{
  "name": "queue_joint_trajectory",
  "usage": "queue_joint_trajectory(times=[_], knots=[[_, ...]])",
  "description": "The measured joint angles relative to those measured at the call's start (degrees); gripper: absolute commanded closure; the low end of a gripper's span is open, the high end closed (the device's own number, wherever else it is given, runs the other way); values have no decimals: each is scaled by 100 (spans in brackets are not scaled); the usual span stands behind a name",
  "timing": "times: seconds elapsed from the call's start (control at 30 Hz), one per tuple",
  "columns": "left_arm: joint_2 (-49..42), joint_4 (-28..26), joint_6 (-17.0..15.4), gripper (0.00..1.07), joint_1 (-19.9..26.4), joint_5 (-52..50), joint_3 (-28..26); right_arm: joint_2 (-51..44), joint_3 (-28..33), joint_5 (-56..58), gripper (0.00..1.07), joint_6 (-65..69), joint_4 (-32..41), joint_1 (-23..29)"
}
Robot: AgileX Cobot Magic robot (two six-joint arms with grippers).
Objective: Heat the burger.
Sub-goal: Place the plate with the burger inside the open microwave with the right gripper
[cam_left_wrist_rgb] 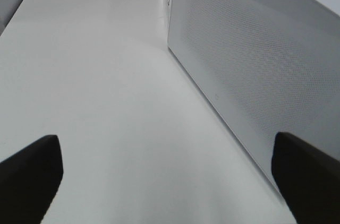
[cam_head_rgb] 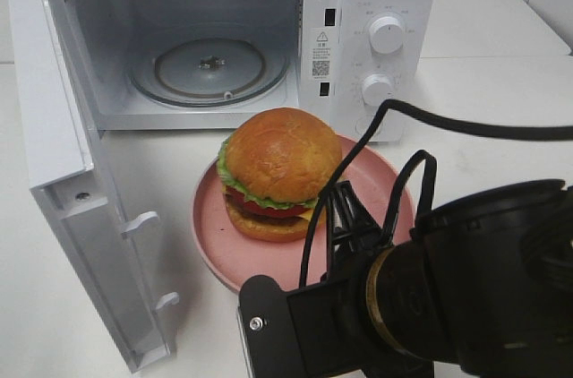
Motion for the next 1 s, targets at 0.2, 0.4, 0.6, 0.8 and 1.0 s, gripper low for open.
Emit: queue_joint_trajectory(times=[0.2, 0.4, 0.6, 0.8, 1.0], knots=[[0, 0, 0, 7, 0, 0, 0, 0, 11, -458, 107, -894, -11, -705], [0, 0, 0, 7, 0, 0, 0, 0, 11, -756, 107, -1793, 218, -1192], [0, 0, 0, 7, 0, 0, 0, 0, -74, -1066, 107, -3518, 1026, -1839], [0, 0, 0, 7, 0, 0, 0, 0, -350, -1060, 107, -5380, 2246, -2338], [0, 0, 0, 7, 0, 0, 0, 0, -424, -1037, 107, -6916, 3243, -2630]])
